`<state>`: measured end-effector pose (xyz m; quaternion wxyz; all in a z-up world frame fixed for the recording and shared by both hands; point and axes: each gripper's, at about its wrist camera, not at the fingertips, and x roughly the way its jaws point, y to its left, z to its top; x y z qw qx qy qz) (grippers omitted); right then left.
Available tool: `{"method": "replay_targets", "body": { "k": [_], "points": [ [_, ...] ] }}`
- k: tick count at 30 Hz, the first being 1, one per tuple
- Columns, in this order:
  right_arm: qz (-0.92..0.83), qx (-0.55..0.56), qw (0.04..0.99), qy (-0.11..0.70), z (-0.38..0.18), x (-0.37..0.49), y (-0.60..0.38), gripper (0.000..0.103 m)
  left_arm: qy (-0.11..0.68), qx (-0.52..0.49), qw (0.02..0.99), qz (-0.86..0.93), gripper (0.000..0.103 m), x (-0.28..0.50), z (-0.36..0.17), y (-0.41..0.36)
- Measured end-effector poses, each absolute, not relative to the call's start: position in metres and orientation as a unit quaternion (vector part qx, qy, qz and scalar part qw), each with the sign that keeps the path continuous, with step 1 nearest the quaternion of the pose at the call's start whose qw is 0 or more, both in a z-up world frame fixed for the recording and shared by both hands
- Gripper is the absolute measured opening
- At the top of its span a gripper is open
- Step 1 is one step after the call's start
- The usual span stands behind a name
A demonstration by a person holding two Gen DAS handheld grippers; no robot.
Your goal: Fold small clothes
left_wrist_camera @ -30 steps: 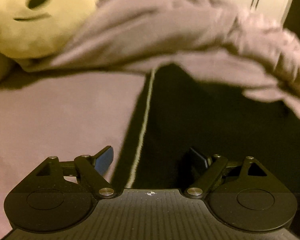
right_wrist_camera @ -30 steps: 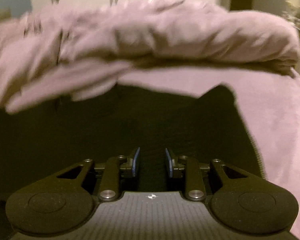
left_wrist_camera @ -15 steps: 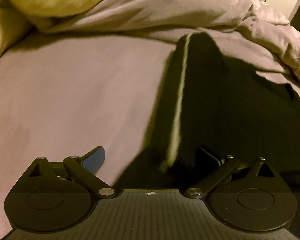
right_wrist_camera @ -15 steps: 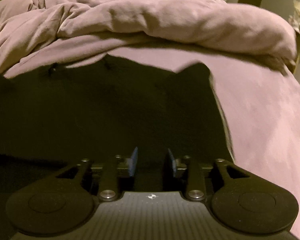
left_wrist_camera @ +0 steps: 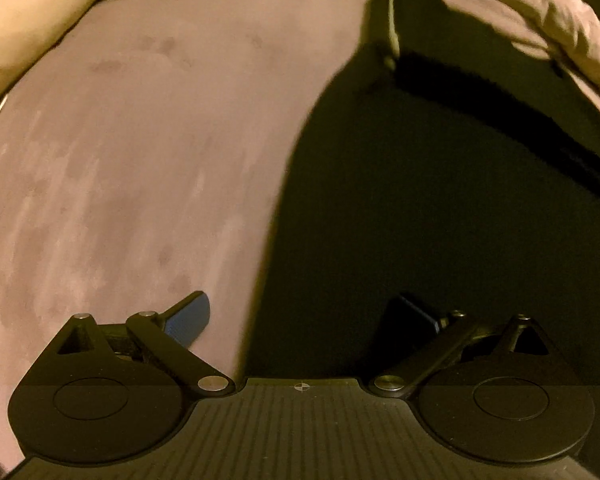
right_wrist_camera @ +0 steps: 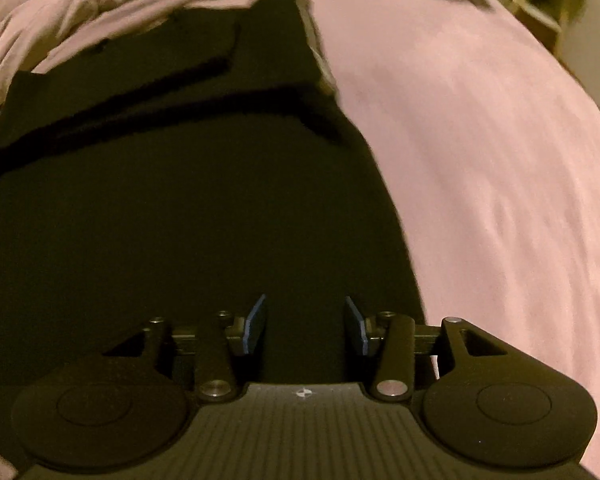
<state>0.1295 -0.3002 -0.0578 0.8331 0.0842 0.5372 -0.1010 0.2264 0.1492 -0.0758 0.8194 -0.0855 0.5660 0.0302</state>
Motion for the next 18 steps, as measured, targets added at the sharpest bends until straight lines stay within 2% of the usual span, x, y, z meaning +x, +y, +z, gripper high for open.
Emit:
{"method": "replay_targets", "body": {
  "k": [6,8,9,13,18],
  "points": [
    [-0.126,0.113,0.813,0.558,-0.055,0.063,-0.322,0.049,0.594,-0.102,0.798,0.014,0.101,0.193,-0.073,0.144],
    [-0.134,0.118,0.813,0.554,-0.055,0.052,-0.328,0.057,0.603,-0.116,0.789,0.005,0.101,0.183,-0.072,0.149],
    [-0.141,0.118,0.813,0.552,-0.054,0.048,-0.332,0.058,0.607,-0.128,0.784,0.001,0.101,0.178,-0.071,0.152],
    [-0.137,0.144,0.814,0.546,-0.056,0.038,-0.349,0.059,0.617,-0.177,0.766,-0.008,0.099,0.169,-0.07,0.164],
    [-0.092,0.198,0.805,0.552,-0.068,0.039,-0.356,0.059,0.615,-0.236,0.753,0.012,0.085,0.167,-0.07,0.181]
  ]
}}
